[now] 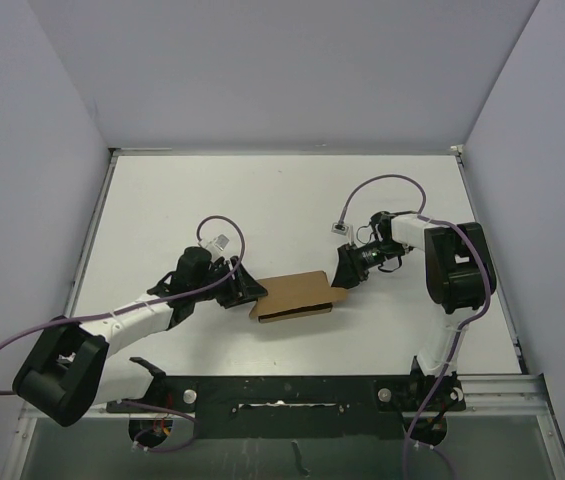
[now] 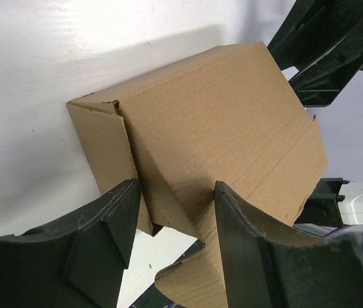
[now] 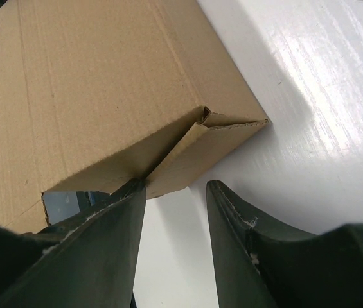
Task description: Fold the paper box
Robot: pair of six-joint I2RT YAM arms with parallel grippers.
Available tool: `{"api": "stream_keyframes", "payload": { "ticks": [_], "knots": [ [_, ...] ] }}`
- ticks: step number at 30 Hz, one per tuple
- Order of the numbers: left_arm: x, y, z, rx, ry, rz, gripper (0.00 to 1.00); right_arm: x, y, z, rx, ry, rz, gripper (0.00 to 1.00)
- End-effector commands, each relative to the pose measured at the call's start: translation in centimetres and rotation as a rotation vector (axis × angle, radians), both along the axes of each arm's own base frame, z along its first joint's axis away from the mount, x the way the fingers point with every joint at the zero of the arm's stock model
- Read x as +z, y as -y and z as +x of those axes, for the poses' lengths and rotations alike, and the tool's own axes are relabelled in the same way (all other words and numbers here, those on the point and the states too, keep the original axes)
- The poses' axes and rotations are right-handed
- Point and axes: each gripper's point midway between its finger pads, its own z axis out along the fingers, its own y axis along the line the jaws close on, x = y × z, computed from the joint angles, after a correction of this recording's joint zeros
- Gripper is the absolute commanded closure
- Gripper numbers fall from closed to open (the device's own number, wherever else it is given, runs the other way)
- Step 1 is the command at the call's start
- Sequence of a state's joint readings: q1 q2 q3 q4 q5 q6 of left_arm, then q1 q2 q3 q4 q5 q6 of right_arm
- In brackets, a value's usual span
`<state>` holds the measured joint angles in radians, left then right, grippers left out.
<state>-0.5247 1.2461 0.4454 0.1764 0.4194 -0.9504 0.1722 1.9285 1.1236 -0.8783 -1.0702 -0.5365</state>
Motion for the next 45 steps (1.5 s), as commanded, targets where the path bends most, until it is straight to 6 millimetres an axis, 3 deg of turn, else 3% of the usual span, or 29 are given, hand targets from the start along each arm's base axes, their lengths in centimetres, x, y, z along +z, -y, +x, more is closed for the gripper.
{"api": "stream_keyframes", "payload": {
  "ticks": [1, 7, 14, 21, 31, 37, 41, 45],
  "knots": [
    [1.2, 0.7, 1.1, 0.0, 0.04, -0.008, 0.52, 0.3, -0.5, 0.6, 0.003, 0.008, 0.015, 0.57],
    [1.6, 0.8, 1.1, -0.007, 0.049, -0.014, 0.52, 2.1, -1.6, 0.4, 0.018, 0.051, 0.065, 0.53],
    [1.2, 0.8, 0.9, -0.012, 0.038, -0.02, 0.52, 0.2, -1.2, 0.6, 0.005, 0.016, -0.007, 0.53],
    [0.6, -0.1, 0.9, 0.007, 0.034, 0.032, 0.53, 0.7, 2.1, 2.4, -0.082, 0.076, -0.059, 0.61],
    [0.7, -0.6, 1.3, 0.008, 0.041, 0.044, 0.56, 3.9, 4.0, 3.6, -0.109, 0.262, -0.066, 0.61],
    [3.1, -0.2, 1.3, -0.01, 0.099, -0.002, 0.55, 5.6, 5.3, 4.3, -0.132, 0.363, -0.092, 0.62],
    [5.0, 0.2, 0.7, -0.031, 0.148, -0.044, 0.56, 8.8, 5.2, 4.1, -0.128, 0.485, -0.021, 0.71],
    [6.8, 1.9, 0.2, -0.084, 0.195, -0.079, 0.62, 11.7, 3.1, 2.4, -0.04, 0.588, 0.09, 0.85]
  ]
}}
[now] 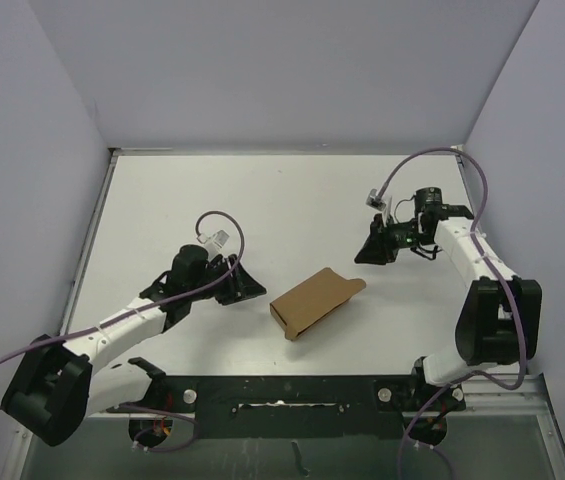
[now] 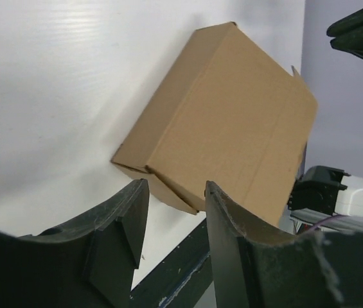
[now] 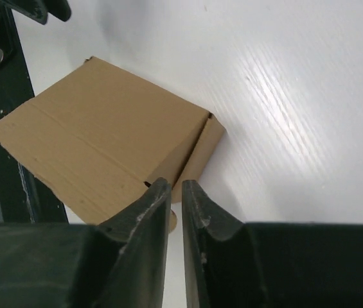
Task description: Fold the paper box
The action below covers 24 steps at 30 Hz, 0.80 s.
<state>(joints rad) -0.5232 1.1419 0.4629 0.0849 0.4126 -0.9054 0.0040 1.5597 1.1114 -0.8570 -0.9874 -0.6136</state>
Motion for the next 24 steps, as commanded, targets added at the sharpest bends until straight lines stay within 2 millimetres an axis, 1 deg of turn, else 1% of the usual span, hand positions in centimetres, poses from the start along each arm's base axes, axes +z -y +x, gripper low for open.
{"api": "stream_keyframes", "payload": {
  "ticks": [1, 5, 7, 8, 11, 13, 16, 19, 23, 24],
  "knots": [
    [5.3, 3.1, 0.5, -0.087, 0.145, -0.095, 0.63, 3.9, -3.0, -2.2, 0.154, 0.163, 0.103, 0.88],
    [6.0, 5.7, 0.0, -0.154, 0.165, -0.106, 0.69, 4.0, -6.1, -4.6, 0.304, 0.194, 0.102, 0.97],
    [5.8, 6.8, -0.4, -0.183, 0.155, -0.105, 0.72, 3.4, -6.8, -5.2, 0.347, 0.188, 0.081, 1.0],
    [5.4, 7.3, -0.7, -0.197, 0.142, -0.099, 0.73, 2.9, -7.0, -5.5, 0.363, 0.183, 0.065, 1.0],
    [3.6, 7.9, -1.6, -0.228, 0.08, -0.078, 0.75, 0.6, -6.7, -6.1, 0.403, 0.164, -0.02, 1.0],
    [2.0, 8.0, -2.2, -0.245, 0.024, -0.054, 0.77, -1.5, -5.7, -6.3, 0.424, 0.166, -0.109, 1.0],
    [0.0, 8.0, -3.1, -0.266, -0.047, -0.028, 0.77, -3.9, -4.8, -6.7, 0.448, 0.135, -0.174, 1.0],
    [-1.7, 7.8, -3.9, -0.277, -0.109, -0.004, 0.77, -4.9, -5.0, -7.0, 0.461, 0.087, -0.2, 1.0],
    [-2.8, 7.7, -3.9, -0.28, -0.139, 0.018, 0.77, -6.4, -5.7, -7.3, 0.494, 0.077, -0.283, 1.0],
    [-2.9, 7.7, -3.9, -0.28, -0.142, 0.022, 0.77, -6.5, -5.7, -7.3, 0.492, 0.072, -0.286, 1.0]
  ]
}}
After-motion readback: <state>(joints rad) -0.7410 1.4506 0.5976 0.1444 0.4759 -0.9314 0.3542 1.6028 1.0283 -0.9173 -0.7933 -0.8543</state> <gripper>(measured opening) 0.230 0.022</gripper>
